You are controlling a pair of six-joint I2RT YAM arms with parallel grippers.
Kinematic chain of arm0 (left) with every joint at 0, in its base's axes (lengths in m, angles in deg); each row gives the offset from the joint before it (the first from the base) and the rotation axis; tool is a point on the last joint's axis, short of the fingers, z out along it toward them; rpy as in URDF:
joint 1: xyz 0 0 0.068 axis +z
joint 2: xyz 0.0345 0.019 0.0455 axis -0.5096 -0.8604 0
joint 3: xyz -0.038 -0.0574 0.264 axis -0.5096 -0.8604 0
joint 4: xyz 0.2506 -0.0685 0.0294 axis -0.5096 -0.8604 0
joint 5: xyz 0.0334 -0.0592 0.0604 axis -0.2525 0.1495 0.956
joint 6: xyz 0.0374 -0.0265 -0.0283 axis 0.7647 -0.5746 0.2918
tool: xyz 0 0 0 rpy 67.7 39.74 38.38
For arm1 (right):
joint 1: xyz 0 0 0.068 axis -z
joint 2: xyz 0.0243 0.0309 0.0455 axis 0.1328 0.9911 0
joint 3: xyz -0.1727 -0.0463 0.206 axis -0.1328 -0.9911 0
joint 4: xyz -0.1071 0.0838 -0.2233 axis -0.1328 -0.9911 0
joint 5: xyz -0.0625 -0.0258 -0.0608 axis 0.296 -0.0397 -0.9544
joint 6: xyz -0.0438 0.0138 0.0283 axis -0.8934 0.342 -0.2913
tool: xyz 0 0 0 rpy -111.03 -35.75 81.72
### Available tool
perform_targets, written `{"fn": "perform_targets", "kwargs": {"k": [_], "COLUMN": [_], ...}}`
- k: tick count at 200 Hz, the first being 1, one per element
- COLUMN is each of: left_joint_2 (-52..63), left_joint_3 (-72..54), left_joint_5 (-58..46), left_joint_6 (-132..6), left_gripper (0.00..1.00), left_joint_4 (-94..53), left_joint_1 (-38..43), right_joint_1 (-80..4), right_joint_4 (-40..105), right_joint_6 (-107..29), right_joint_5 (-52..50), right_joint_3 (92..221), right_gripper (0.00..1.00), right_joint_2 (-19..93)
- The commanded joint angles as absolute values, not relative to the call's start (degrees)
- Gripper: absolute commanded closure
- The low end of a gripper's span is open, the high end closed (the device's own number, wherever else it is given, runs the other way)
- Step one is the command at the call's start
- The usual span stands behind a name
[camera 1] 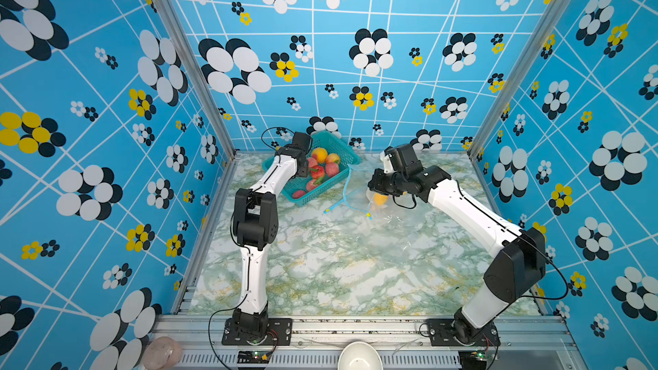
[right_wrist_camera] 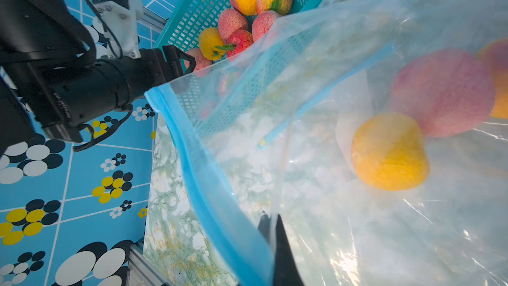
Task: Place the peach in a zip-top bag and seal the zipper
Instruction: Pick up the peach from the basket.
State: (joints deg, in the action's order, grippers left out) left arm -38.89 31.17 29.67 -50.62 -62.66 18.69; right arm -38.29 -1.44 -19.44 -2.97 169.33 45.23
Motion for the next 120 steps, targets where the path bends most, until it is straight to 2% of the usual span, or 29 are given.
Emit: {"fn": "perform_targets", "kwargs": {"k": [1, 120], "left_joint_2": [-42.51, -55.24], "left_joint_3": [35.98, 48.32], "left_joint_5": [32.02, 29.32], "left_joint_6": [-47.77, -47.75], "left_gripper": [0.23, 0.25], "left_joint_4": [-65.47, -71.14], "left_joint_1": [20.14, 22.93], "right_joint_1": [-38.22, -38.22], "right_joint_4": [-3.12, -6.32], "right_joint_6": [-20.24, -21.16], "right_joint_5": [-2.79, -2.99], "right_joint_3": [173.07, 181.34], "right_gripper": [1.0, 1.0], "right_joint_2": [46.85, 51.86]}}
